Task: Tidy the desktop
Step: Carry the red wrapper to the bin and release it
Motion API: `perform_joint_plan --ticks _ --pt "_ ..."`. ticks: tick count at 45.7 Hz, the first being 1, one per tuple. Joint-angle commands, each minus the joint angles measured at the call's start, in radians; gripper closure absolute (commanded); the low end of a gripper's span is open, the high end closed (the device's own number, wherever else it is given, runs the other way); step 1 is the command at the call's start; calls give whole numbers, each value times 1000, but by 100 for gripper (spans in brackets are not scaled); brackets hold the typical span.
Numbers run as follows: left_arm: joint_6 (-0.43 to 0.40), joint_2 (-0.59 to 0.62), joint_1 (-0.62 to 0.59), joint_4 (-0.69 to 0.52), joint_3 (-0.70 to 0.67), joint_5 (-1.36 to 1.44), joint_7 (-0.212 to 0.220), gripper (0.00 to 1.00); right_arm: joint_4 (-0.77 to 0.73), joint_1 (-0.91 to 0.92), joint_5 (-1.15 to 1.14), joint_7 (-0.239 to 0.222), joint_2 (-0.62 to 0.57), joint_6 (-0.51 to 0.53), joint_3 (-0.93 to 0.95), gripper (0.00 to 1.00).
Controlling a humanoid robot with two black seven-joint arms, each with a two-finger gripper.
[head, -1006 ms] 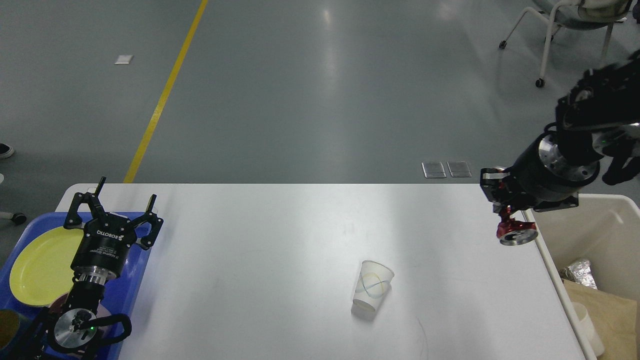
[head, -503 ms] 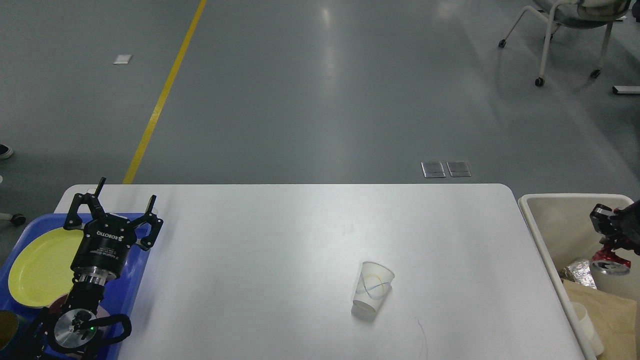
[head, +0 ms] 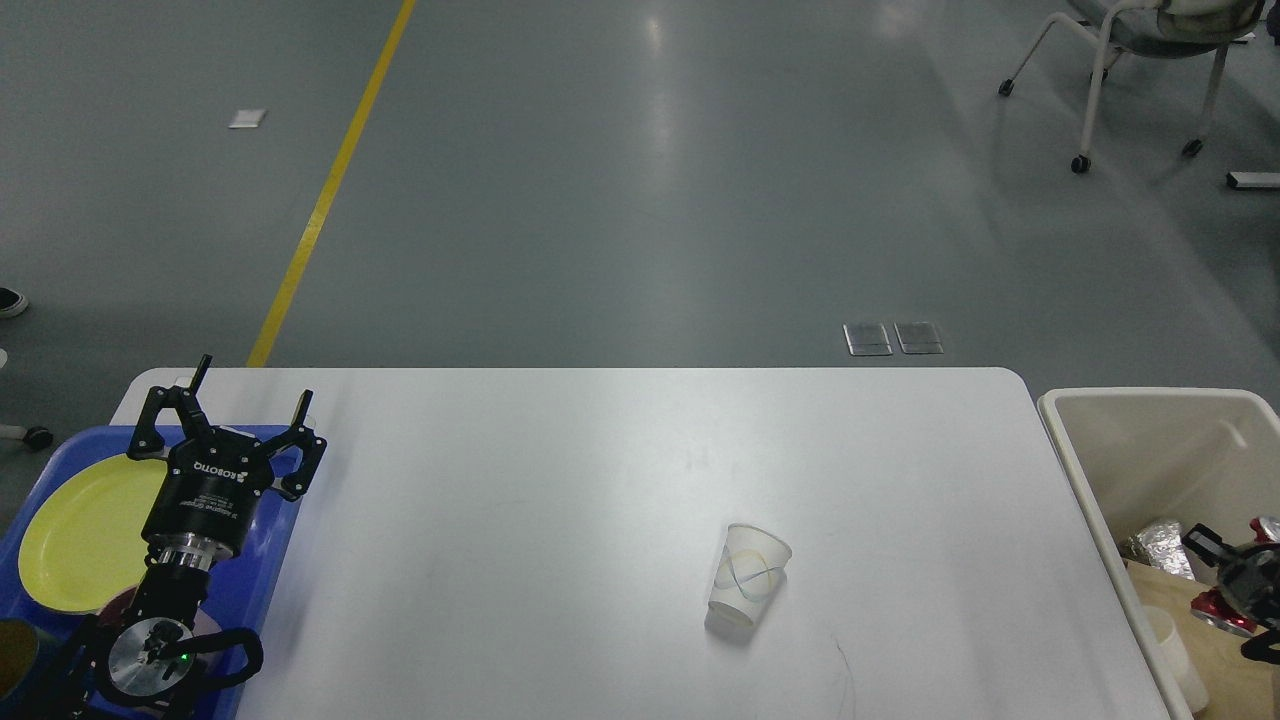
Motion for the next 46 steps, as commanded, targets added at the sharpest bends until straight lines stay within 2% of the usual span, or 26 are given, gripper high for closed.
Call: perform_joint_plan --ticks 1,6,21,23,27,29,30,46 --pt "0 0 0 0 0 0 0 4 -52 -82 2 -5 53 -92 2 100" --pt "0 0 -1 0 0 0 0 4 -52 -107 2 -5 58 -123 7 100" --pt "0 0 -1 0 0 0 0 4 -50 -110 0 -10 59 -127 13 98" --pt "0 0 -1 0 0 0 0 4 -50 -110 0 -10 61 -129 11 71" --pt "0 0 0 0 0 0 0 4 -44 -108 -1 -8 61 -137 8 35" --pt "0 0 -1 0 0 0 0 4 -46 -108 -1 -8 65 -144 5 8" --pt "0 0 -1 0 0 0 0 4 -47 -107 -1 -8 69 -149 5 0" --pt "0 0 -1 0 0 0 0 4 -44 -102 -1 -8 70 -156 5 0"
